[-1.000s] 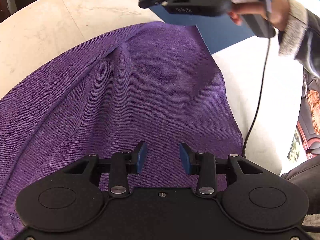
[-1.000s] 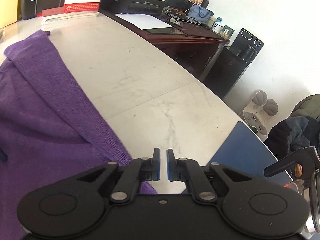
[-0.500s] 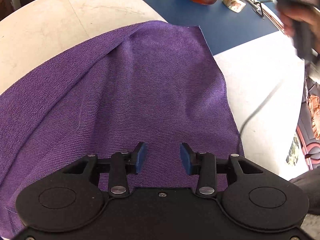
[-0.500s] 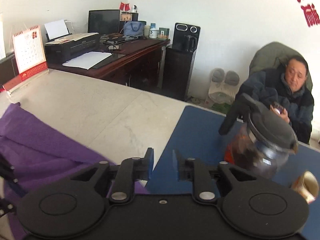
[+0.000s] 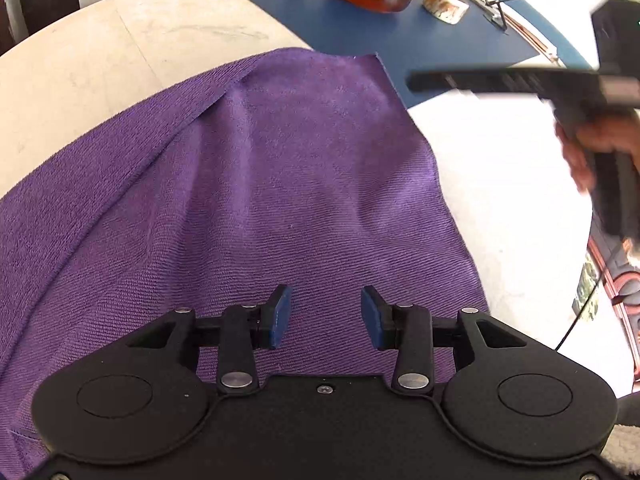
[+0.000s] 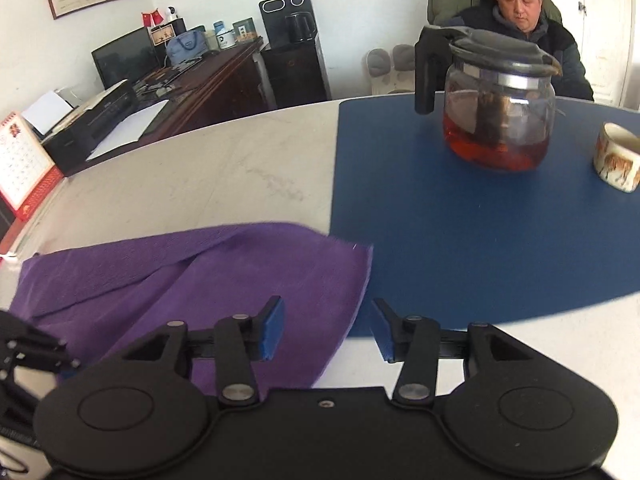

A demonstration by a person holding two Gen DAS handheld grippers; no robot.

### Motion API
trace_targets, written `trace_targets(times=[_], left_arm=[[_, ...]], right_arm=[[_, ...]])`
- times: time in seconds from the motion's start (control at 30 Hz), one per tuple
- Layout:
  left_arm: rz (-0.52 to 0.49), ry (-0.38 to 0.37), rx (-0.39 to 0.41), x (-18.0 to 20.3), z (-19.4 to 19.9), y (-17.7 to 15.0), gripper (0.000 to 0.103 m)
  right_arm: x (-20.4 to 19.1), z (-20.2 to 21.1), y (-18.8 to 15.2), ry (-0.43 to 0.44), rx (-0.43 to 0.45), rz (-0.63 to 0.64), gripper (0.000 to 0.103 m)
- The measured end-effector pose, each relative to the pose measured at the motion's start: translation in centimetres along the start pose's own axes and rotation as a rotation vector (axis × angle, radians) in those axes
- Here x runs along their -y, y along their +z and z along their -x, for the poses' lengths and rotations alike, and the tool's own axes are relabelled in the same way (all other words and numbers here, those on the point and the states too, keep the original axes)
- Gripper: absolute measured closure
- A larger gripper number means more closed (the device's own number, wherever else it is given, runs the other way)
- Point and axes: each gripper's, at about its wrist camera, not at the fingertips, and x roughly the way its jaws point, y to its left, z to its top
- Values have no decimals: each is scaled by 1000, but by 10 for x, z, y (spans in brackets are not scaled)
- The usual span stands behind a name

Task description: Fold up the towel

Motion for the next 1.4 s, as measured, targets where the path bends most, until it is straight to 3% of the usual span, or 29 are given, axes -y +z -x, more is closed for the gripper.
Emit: trace_targets(times=[0.07,0.13,0.23,0.33,0.53,0.73,0.87,0.97,1.03,1.13,1.27,1.4], left_arm=[[4,6,9,0,5,-3,64],[12,13,23,1,6,-6,64],[31,23,42,3,7,-10,62],[60,33,59,4,8,-12,61],[140,38,76,6,8,-10,58],[196,37,75,7,-1,13,58],[199,34,81,7,4,18,58],[194,9,93,5,15,15,58],[184,-4,96,4,22,13,58],[169,-3,92,3,27,7,58],[175,2,84,-7,28,4,58],[154,15,79,-3,22,9,58]], right_arm=[[6,-21,12,-26,-24,14,74],[8,-35,20,-36,-55,35,79],[4,-49,23,-45,-90,96,96],[-2,-53,27,-29,-102,163,100],[-14,-76,53,-6,-112,283,100],[-20,-103,84,0,-79,341,100],[-17,-69,86,20,-8,278,86],[-6,-9,67,56,56,181,70],[0,26,37,92,24,116,66],[-12,53,-24,76,-79,118,64],[-34,60,-87,43,-182,137,64],[-55,57,-105,-10,-179,204,64]])
